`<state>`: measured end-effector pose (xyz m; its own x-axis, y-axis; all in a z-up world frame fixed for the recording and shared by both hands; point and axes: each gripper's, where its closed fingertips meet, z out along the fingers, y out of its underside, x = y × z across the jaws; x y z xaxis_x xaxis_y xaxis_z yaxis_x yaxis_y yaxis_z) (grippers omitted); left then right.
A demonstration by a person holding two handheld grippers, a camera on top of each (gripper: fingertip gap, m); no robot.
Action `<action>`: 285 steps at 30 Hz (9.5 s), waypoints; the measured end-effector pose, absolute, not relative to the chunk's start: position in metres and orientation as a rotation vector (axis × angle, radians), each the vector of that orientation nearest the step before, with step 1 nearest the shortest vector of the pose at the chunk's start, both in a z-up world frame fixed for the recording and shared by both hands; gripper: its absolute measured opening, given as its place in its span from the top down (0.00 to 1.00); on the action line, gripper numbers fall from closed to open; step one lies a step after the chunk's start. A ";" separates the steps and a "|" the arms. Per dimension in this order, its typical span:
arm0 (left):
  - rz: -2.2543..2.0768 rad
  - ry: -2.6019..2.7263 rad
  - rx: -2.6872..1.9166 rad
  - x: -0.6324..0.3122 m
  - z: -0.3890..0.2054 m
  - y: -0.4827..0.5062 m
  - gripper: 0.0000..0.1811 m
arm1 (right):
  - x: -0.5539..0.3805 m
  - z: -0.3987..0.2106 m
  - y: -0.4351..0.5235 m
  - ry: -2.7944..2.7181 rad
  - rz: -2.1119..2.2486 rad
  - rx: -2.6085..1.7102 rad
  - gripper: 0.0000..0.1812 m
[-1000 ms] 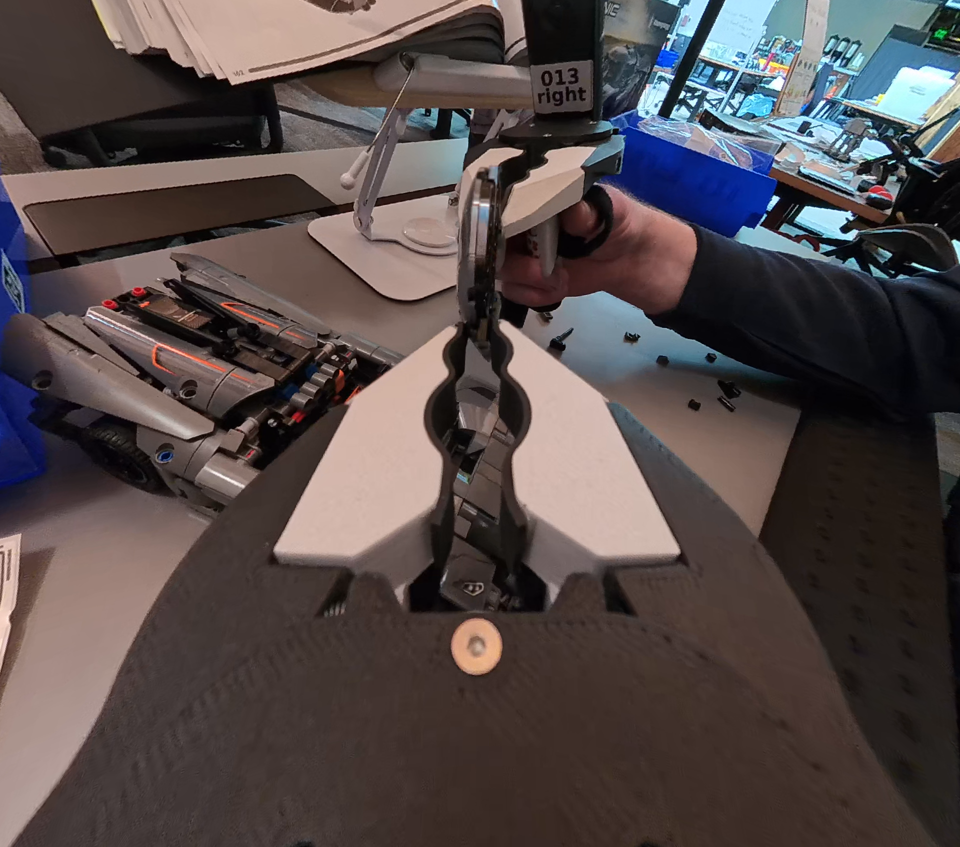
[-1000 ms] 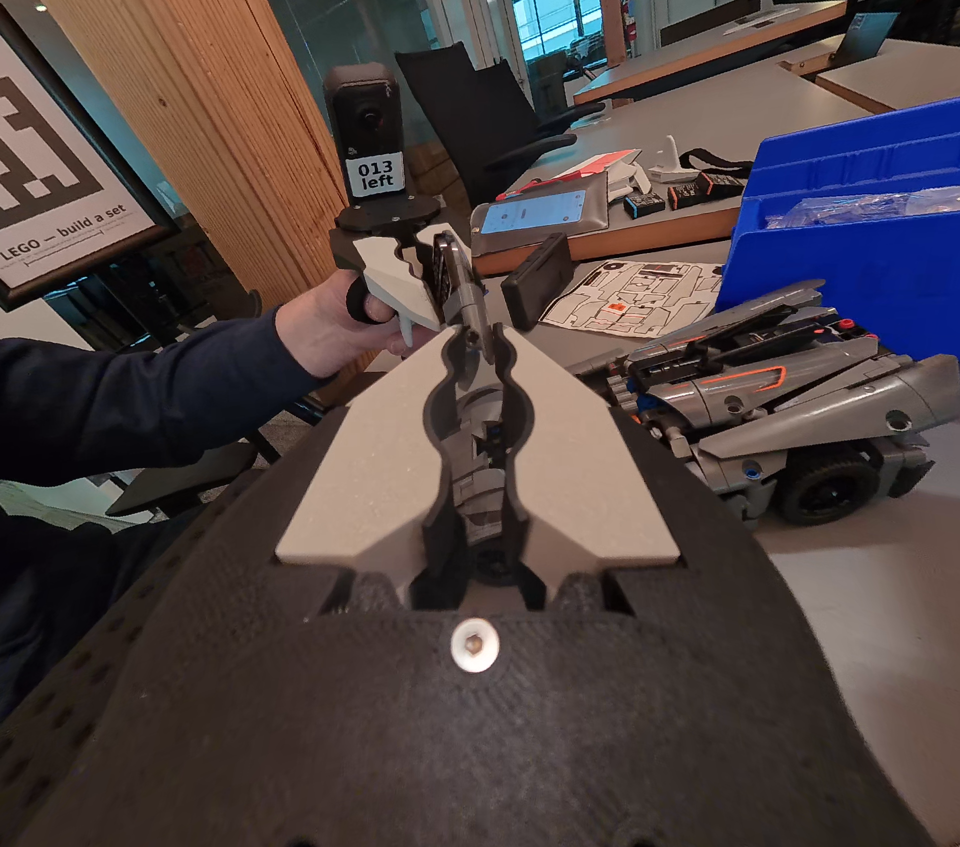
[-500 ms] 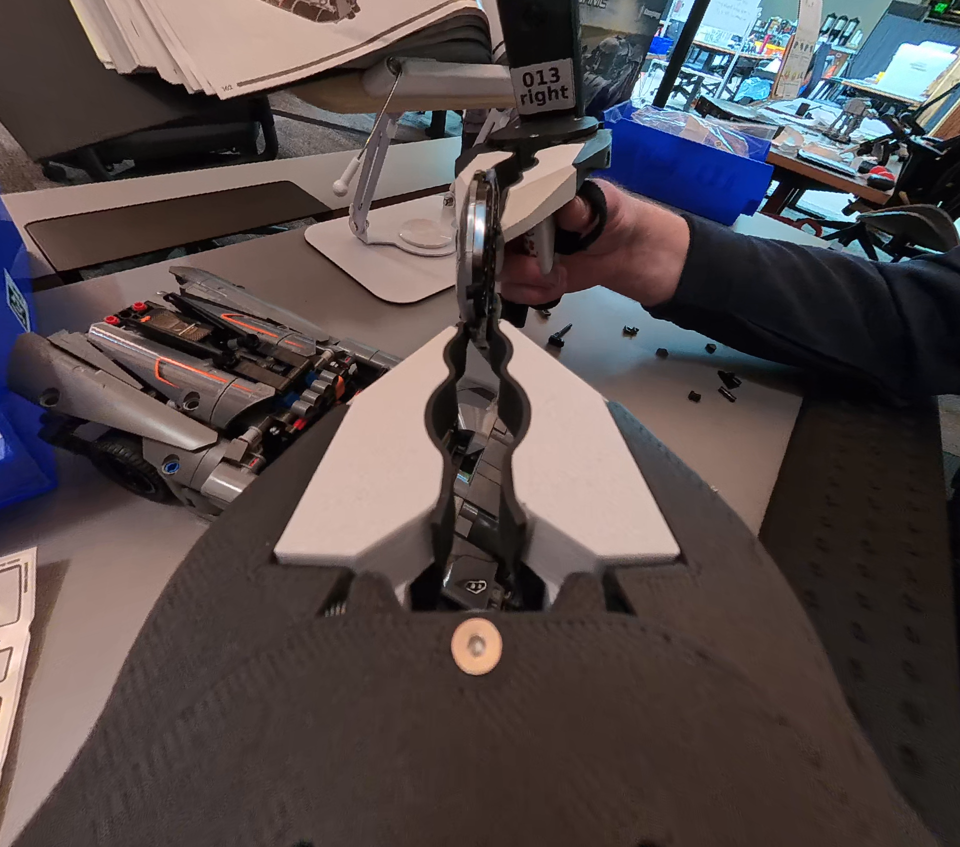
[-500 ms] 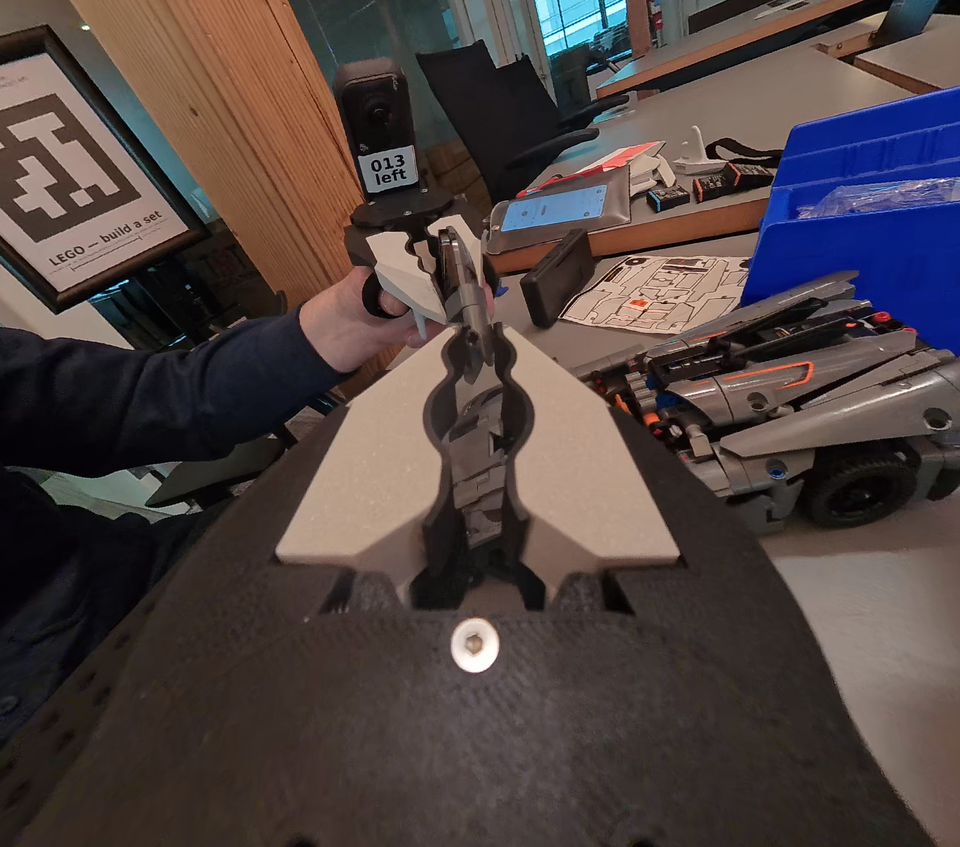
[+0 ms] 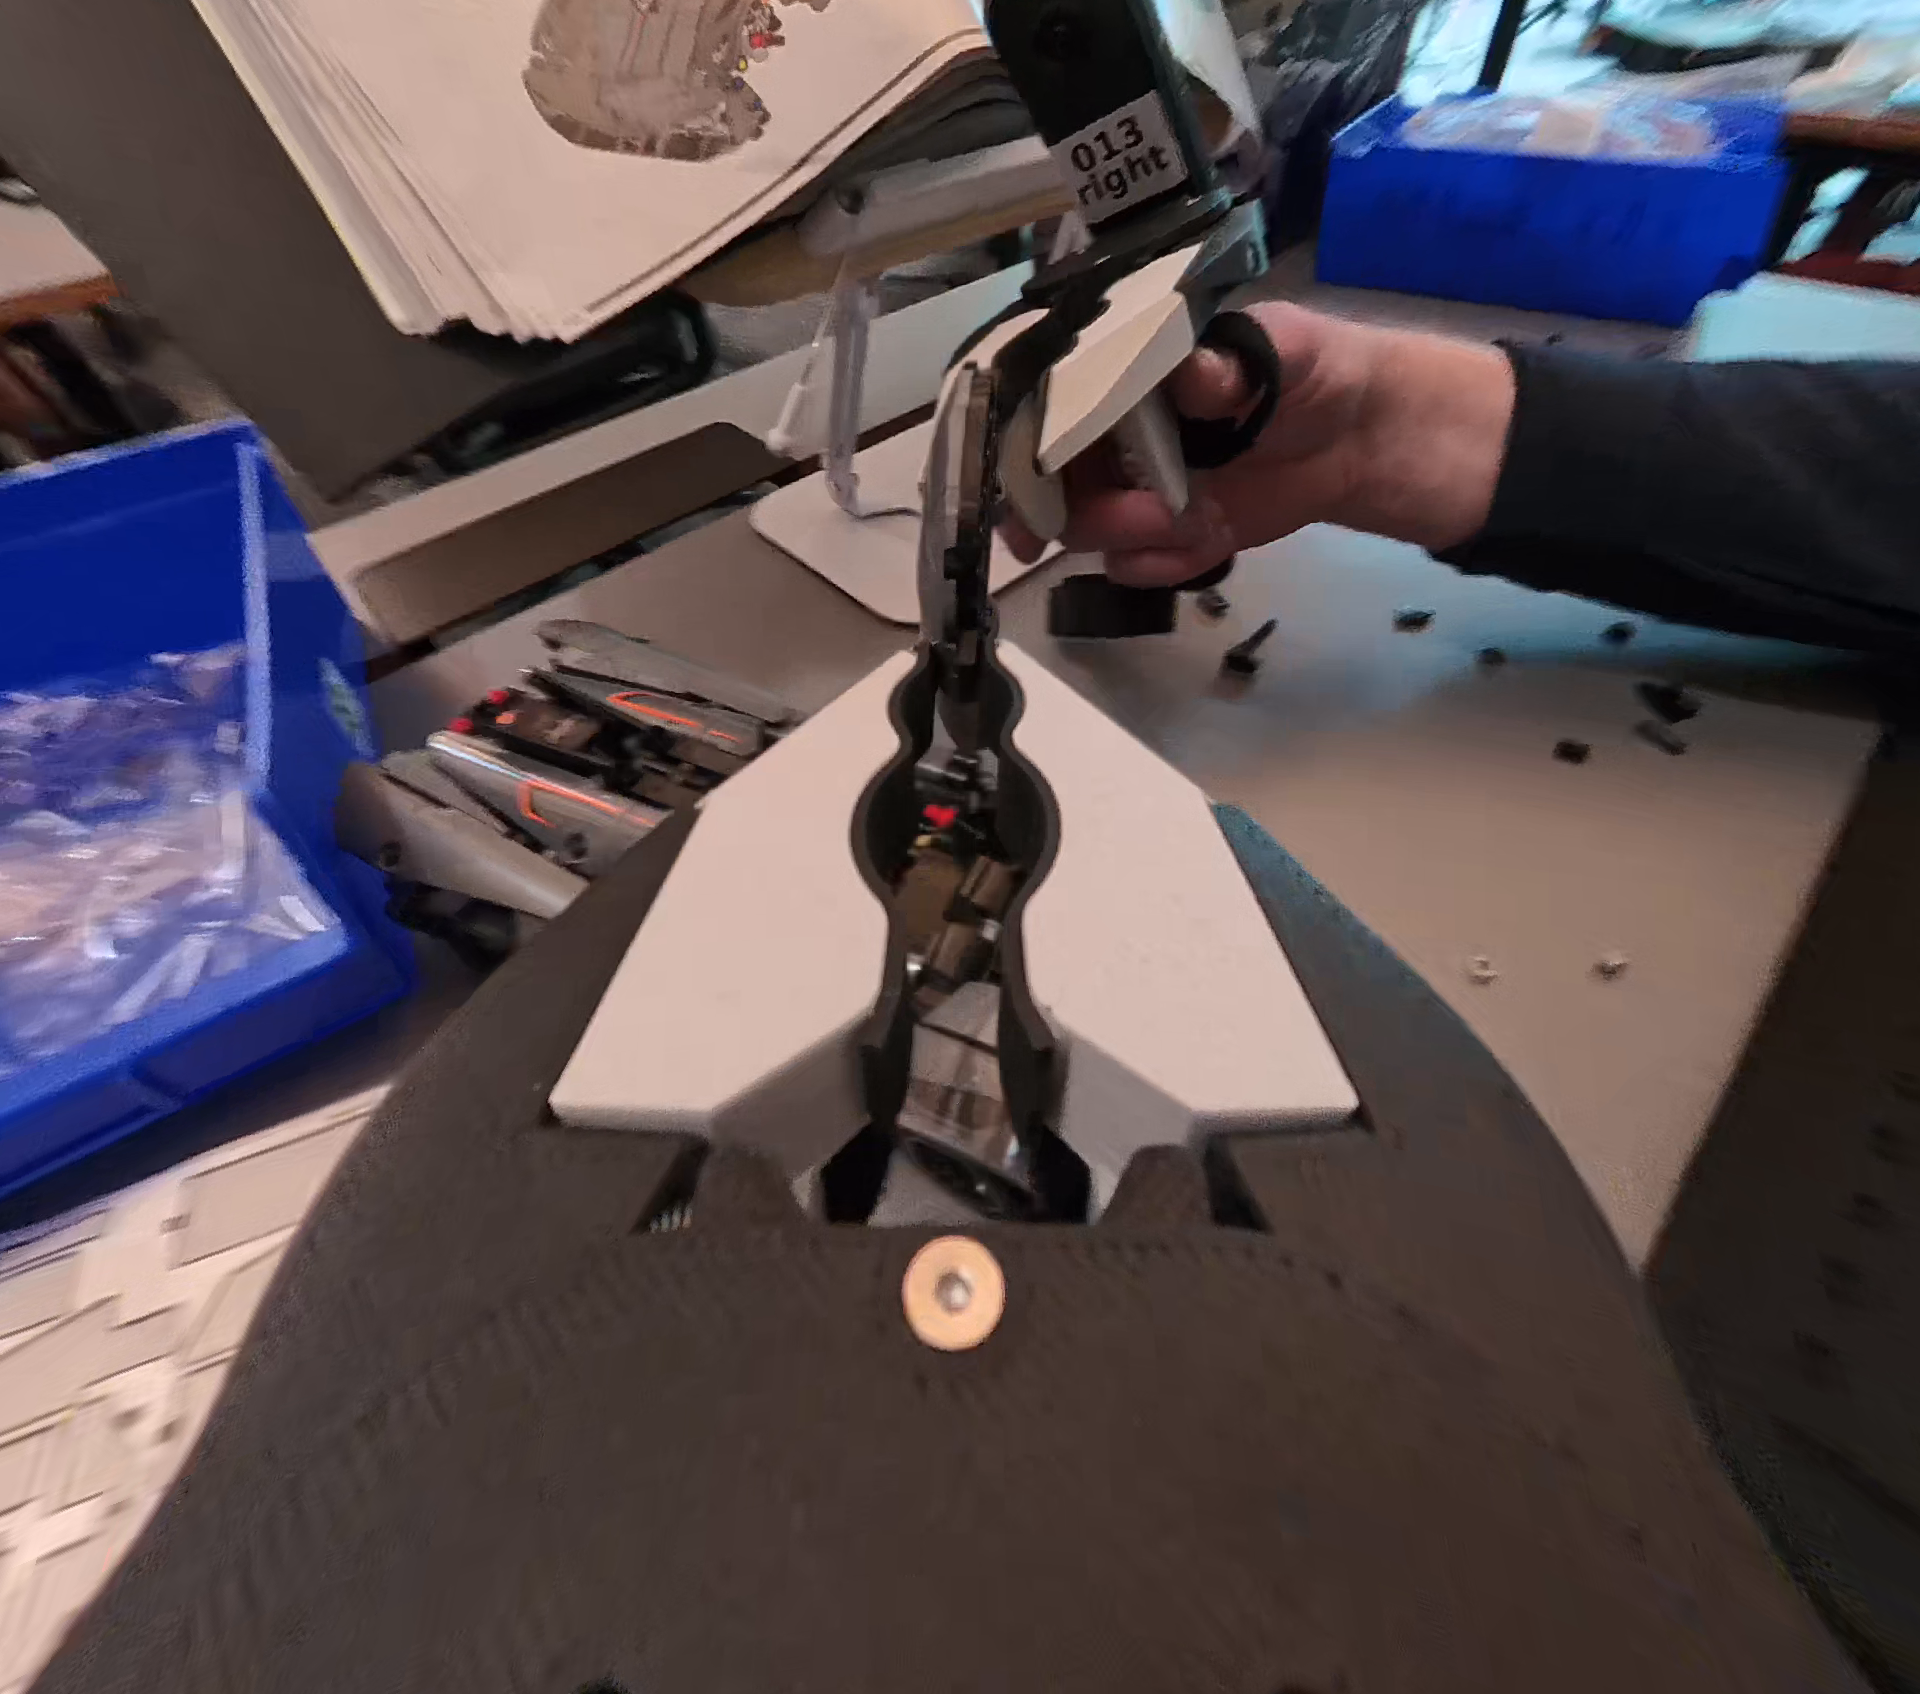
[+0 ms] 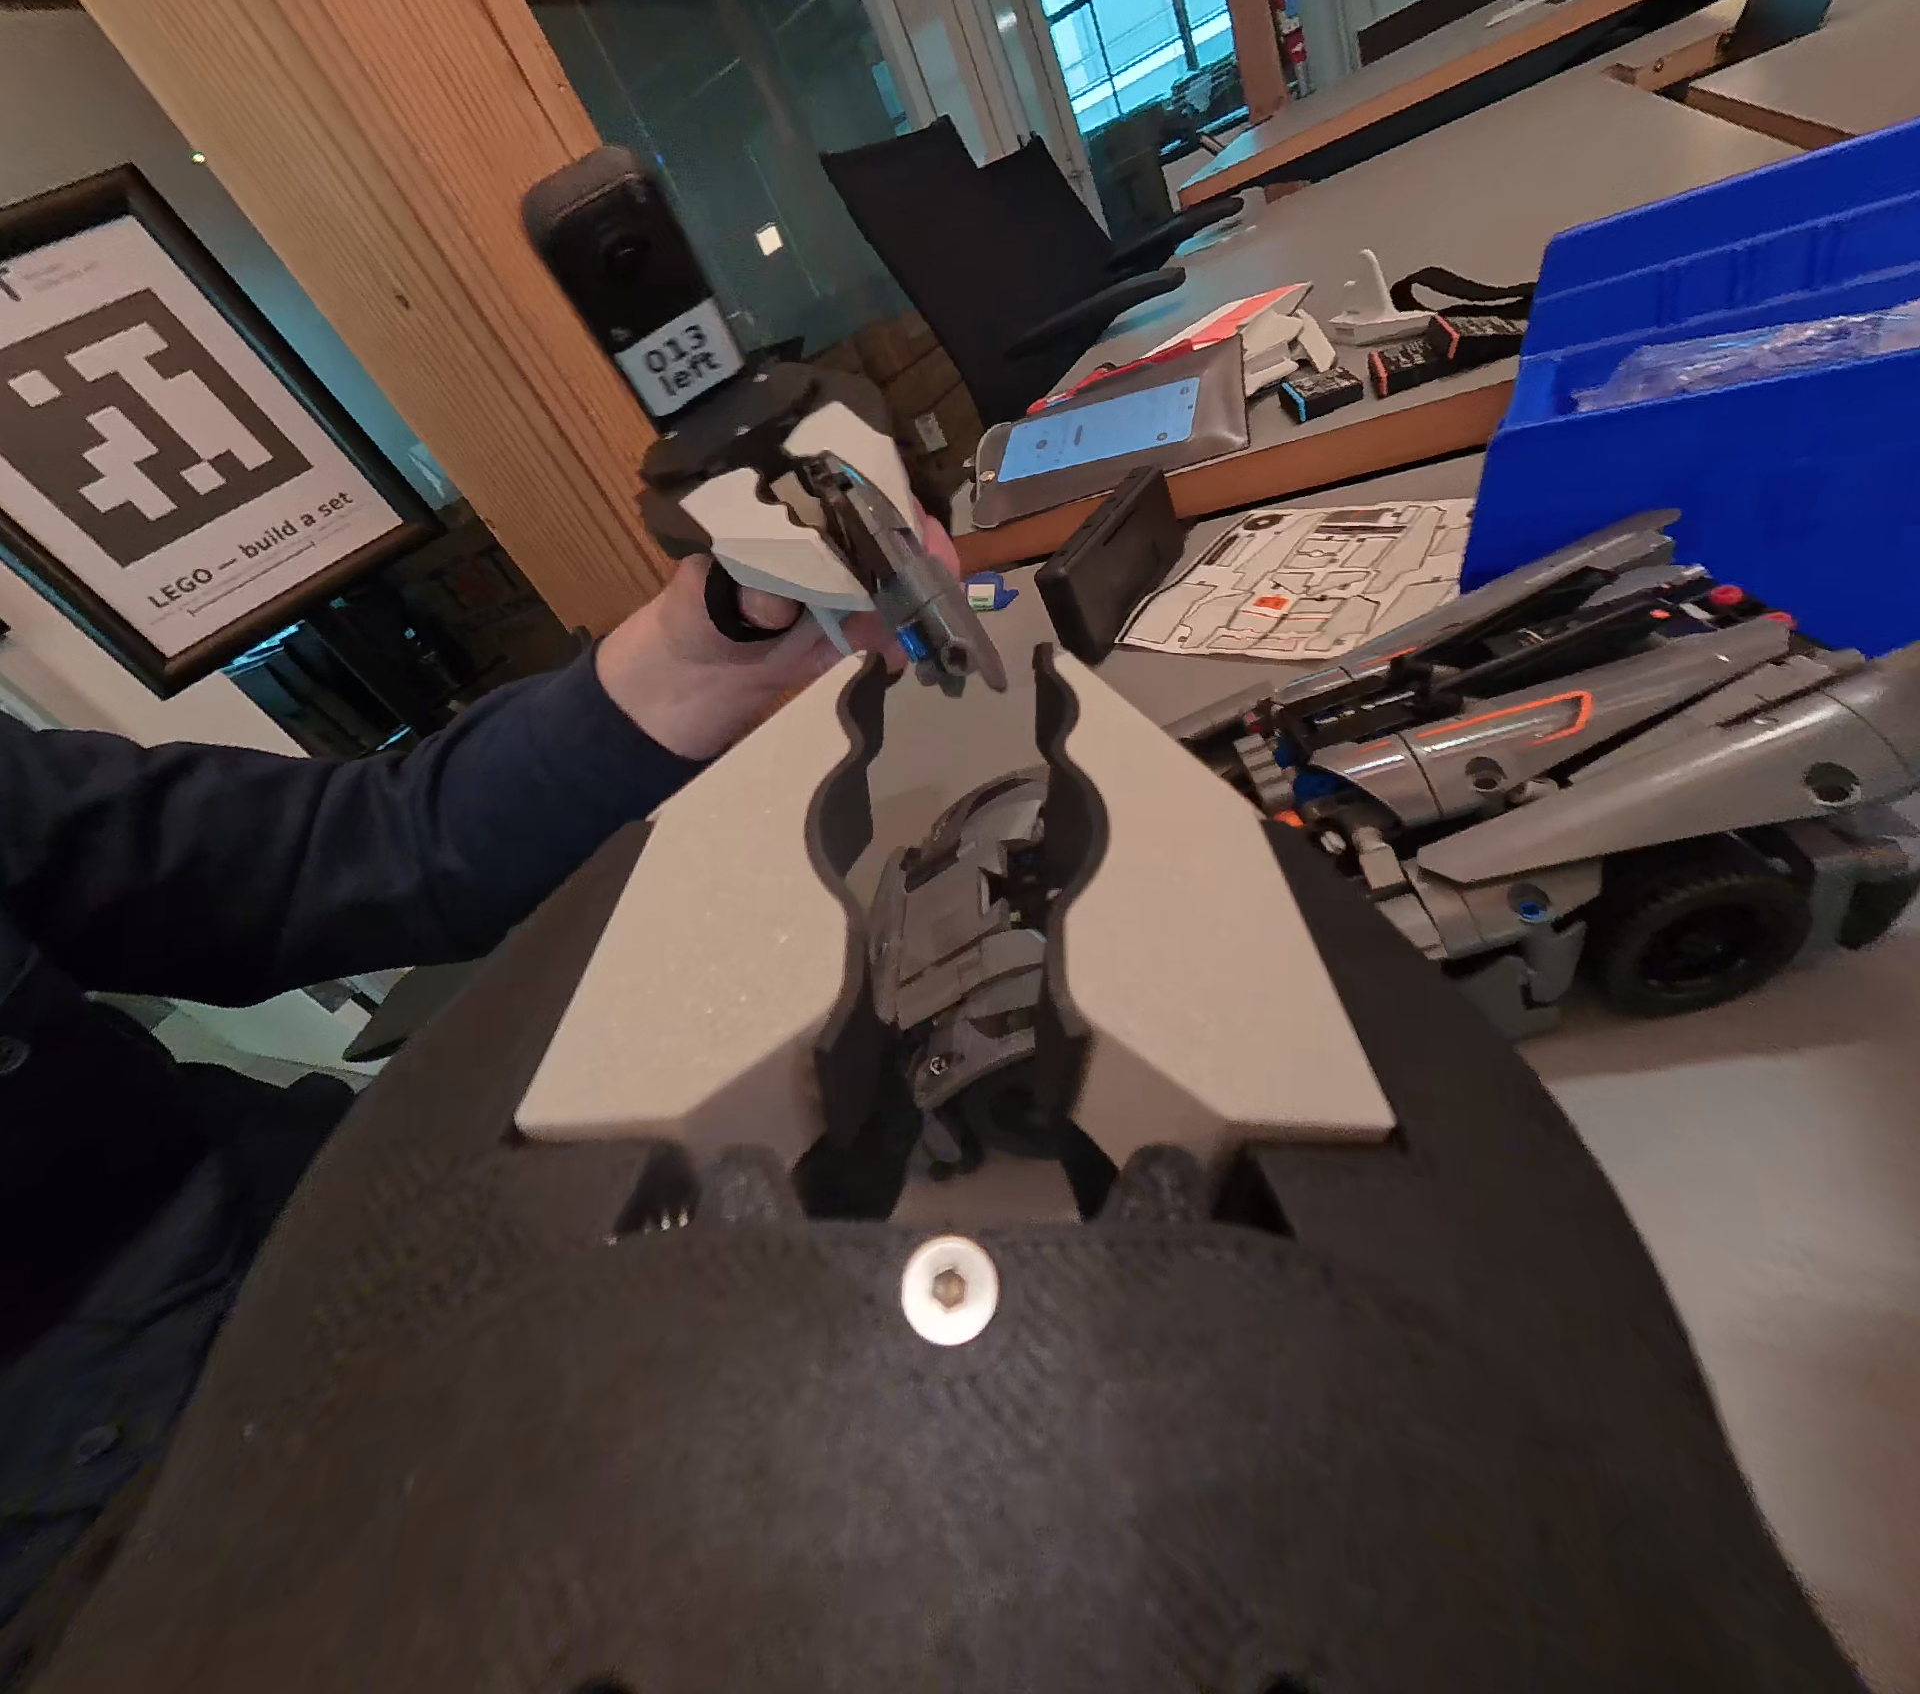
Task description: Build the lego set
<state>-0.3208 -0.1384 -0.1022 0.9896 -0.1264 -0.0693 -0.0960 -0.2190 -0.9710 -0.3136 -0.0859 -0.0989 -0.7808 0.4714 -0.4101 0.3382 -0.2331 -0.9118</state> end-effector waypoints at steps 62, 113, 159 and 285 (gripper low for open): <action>0.220 0.101 -1.847 -0.321 -0.108 -0.121 0.97 | -0.312 -0.073 -0.095 -1.755 2.283 -0.945 0.95; 0.967 0.205 -1.799 -0.342 -0.073 -0.130 0.97 | -0.314 -0.062 -0.101 -1.755 2.188 -0.974 0.95; 0.485 0.407 -1.984 -0.300 -0.058 -0.127 0.98 | -0.284 -0.048 -0.117 -1.948 1.866 -0.626 0.94; 0.555 -0.050 -1.925 -0.350 -0.149 -0.159 0.89 | -0.316 -0.137 -0.149 -2.258 1.550 -0.836 0.93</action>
<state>-0.3500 -0.1592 -0.1495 0.8904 0.2849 -0.3550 -0.2174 -0.4191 -0.8815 -0.3157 -0.1488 -0.1368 -0.7945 0.6000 -0.0936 0.3031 0.2583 -0.9173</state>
